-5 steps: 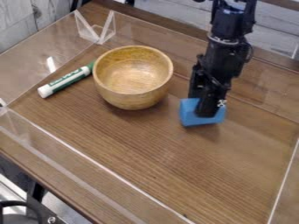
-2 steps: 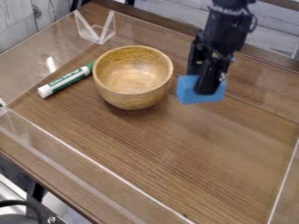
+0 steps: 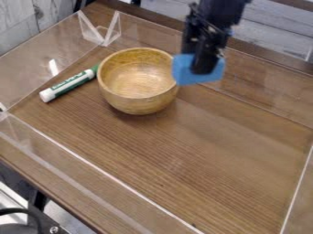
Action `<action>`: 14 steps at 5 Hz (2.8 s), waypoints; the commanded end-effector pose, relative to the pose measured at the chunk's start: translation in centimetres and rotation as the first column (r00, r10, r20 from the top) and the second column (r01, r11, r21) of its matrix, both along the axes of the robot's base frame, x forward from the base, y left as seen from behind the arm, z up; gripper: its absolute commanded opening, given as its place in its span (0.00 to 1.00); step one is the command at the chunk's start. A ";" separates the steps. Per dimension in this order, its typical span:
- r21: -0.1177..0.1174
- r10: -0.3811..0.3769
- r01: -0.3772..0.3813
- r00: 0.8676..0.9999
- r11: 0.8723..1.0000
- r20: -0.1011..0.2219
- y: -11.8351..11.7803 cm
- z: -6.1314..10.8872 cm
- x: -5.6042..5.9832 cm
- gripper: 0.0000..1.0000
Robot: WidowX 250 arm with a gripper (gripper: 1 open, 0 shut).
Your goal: Put the blue block in the brown bowl
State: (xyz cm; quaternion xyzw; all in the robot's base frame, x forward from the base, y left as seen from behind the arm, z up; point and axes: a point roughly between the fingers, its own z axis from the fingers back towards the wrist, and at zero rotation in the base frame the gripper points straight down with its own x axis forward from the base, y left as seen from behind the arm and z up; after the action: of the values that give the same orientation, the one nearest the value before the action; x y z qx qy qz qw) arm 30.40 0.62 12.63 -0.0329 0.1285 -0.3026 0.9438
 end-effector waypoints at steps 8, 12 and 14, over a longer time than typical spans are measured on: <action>0.034 0.206 -0.216 0.960 0.976 0.190 8.9 0.6 -0.3 0.00; 0.018 0.212 -0.223 0.948 0.975 0.237 9.7 -0.2 -0.7 1.00; 0.014 0.207 -0.218 0.944 0.976 0.256 9.8 -0.7 -0.8 1.00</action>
State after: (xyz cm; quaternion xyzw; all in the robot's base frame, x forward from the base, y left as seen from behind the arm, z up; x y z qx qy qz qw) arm 29.29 9.96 9.42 -0.0083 0.0472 -0.2035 0.9779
